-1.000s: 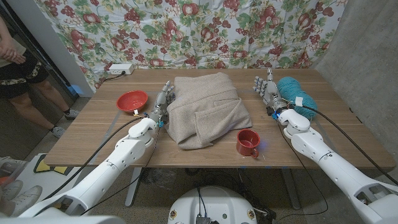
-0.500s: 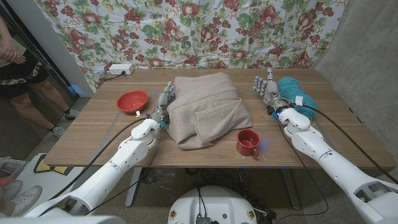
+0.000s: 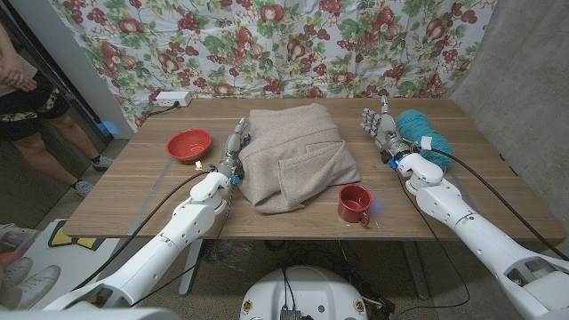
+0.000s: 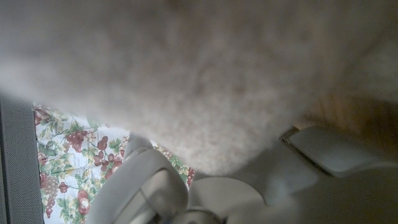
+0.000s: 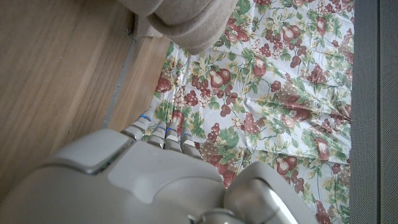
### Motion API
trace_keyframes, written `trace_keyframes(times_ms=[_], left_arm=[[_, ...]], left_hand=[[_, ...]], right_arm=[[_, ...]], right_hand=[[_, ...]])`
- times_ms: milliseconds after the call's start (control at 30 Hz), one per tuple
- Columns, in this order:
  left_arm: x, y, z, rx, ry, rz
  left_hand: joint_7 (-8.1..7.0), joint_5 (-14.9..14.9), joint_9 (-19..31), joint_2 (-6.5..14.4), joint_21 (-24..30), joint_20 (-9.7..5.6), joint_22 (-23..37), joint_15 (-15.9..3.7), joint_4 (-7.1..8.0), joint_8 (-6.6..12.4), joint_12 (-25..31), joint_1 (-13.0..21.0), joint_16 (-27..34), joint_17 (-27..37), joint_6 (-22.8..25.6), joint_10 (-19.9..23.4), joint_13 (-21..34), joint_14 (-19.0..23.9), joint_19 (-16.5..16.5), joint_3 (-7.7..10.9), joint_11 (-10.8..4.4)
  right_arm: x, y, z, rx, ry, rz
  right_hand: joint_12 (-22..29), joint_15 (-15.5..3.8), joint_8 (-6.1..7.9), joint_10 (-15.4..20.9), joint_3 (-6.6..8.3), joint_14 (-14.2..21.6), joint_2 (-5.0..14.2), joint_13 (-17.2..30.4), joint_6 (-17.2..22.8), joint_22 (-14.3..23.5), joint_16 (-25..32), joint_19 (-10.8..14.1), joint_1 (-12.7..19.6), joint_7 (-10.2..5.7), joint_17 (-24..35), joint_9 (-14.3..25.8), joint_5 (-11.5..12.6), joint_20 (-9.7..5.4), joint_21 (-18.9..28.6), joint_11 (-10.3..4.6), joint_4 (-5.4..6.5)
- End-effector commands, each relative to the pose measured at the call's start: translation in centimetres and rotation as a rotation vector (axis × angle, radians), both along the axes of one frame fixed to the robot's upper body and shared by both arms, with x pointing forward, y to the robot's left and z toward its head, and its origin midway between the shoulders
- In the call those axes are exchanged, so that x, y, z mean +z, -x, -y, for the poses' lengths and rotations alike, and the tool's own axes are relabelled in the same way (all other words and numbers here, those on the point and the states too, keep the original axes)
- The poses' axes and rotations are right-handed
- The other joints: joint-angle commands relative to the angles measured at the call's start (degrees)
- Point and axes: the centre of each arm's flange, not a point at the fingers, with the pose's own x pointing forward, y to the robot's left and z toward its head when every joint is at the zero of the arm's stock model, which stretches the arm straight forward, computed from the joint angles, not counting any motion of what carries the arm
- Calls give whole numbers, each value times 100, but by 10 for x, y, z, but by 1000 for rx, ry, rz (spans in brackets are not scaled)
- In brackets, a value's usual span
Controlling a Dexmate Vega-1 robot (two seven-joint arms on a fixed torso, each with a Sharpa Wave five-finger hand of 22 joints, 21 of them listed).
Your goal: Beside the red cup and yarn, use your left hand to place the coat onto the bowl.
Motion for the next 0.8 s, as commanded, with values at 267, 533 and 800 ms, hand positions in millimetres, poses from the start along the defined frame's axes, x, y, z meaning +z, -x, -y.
trace_keyframes(times_ms=[267, 533, 800], left_arm=[[-5, 1, 2, 34, 45, 13], [-5, -3, 4, 1, 55, 15], [-4, -7, 7, -32, 38, 12]], left_hand=[[-6, -37, 10, -27, 25, 51, 34, 10, -58, -48, 40, 255, 64, 16, -700, 24, 36, 136, 69, 73, -66], [428, -56, 22, -75, 39, -88, 37, 32, -29, 5, 39, 320, 59, 20, -1240, 32, 37, 200, 167, 80, 101], [626, -64, 25, -87, 8, -138, 35, 150, -3, 80, -7, 322, 15, 23, -1188, -100, 38, 110, 126, 79, 153]], right_arm=[[5, -5, -5, 15, 10, -4], [6, -4, -5, 13, 9, -7], [7, -3, -4, 11, 16, -2]], right_hand=[[-13, -44, 17, 55, -10, 5, 12, 32, 40, 12, -6, 31, 37, 6, 21, 30, 4, 34, -27, 15, -43], [-15, -44, 18, 57, -7, 3, 14, 32, 46, 13, -8, 37, 39, 11, 21, 30, 4, 36, -43, 17, -45], [-15, -45, 19, 64, -5, 6, 16, 32, 52, 13, -7, 44, 39, 8, 21, 30, 3, 35, -57, 13, -46]])
